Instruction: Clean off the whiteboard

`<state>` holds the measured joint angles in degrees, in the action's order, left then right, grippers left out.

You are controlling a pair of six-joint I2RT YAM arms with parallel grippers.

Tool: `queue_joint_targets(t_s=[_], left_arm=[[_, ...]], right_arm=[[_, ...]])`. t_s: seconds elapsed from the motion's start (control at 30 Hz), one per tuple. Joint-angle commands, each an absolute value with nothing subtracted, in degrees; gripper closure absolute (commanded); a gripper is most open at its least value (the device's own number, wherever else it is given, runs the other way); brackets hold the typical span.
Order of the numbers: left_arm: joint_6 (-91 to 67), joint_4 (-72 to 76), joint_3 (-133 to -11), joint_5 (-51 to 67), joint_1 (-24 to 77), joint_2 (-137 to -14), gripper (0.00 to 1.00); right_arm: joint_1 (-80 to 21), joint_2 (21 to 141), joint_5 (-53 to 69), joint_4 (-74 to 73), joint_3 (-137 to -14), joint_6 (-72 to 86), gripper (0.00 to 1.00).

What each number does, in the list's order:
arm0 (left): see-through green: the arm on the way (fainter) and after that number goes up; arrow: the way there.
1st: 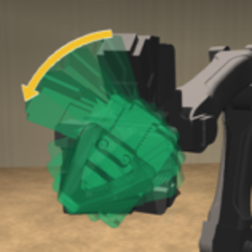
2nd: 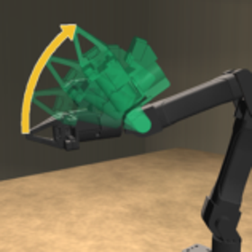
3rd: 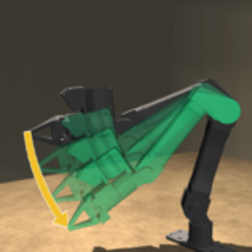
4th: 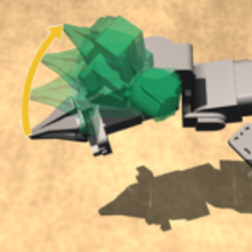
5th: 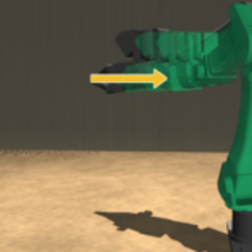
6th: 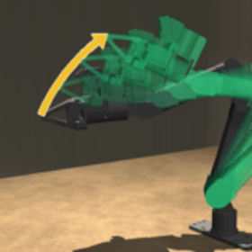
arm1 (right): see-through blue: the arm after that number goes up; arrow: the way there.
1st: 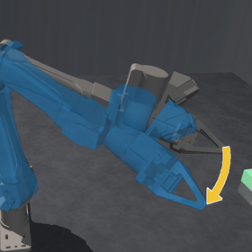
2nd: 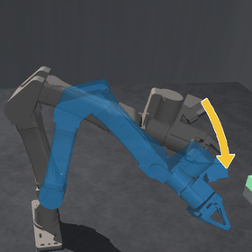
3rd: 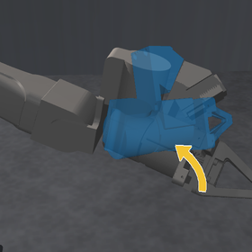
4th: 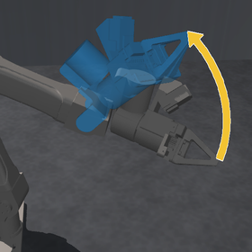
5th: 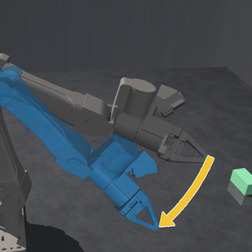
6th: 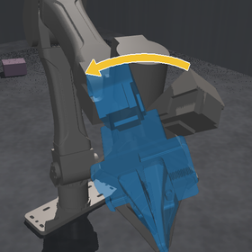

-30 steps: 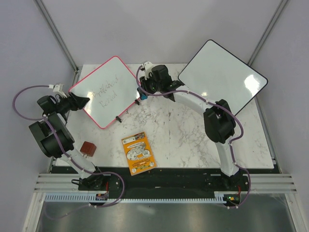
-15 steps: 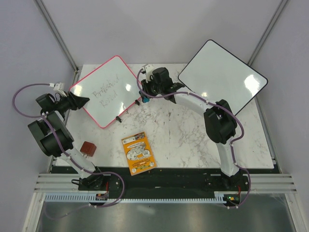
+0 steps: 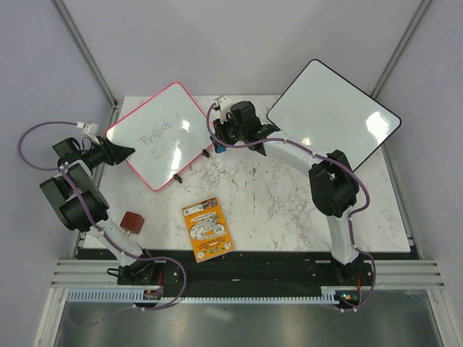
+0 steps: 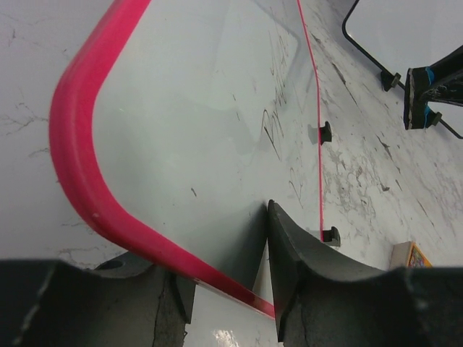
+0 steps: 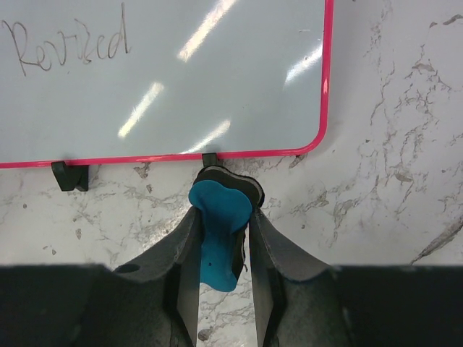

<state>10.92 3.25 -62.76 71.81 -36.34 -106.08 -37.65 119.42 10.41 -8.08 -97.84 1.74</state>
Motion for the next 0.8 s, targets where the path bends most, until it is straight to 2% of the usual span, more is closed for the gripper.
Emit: queue_joint_targets(t_s=[0.0,0.27,0.77], left_arm=[[29.8,-10.9,-65.7,73.0,-35.4,-109.2,0.98],[49.9,-31.7,-69.4,71.1,-33.7,-110.0,0.98],[55.4,-35.2,-67.7,67.9,-30.8,-108.6,0.98]], right_arm=[[-37.5,116.6,10.3,-6.2,-97.1,1.2,1.00],[-37.6,117.1,11.6,-5.9,-96.5,1.9,1.00],[-38.8,116.9,11.2,-5.5,-96.4,1.7,1.00]])
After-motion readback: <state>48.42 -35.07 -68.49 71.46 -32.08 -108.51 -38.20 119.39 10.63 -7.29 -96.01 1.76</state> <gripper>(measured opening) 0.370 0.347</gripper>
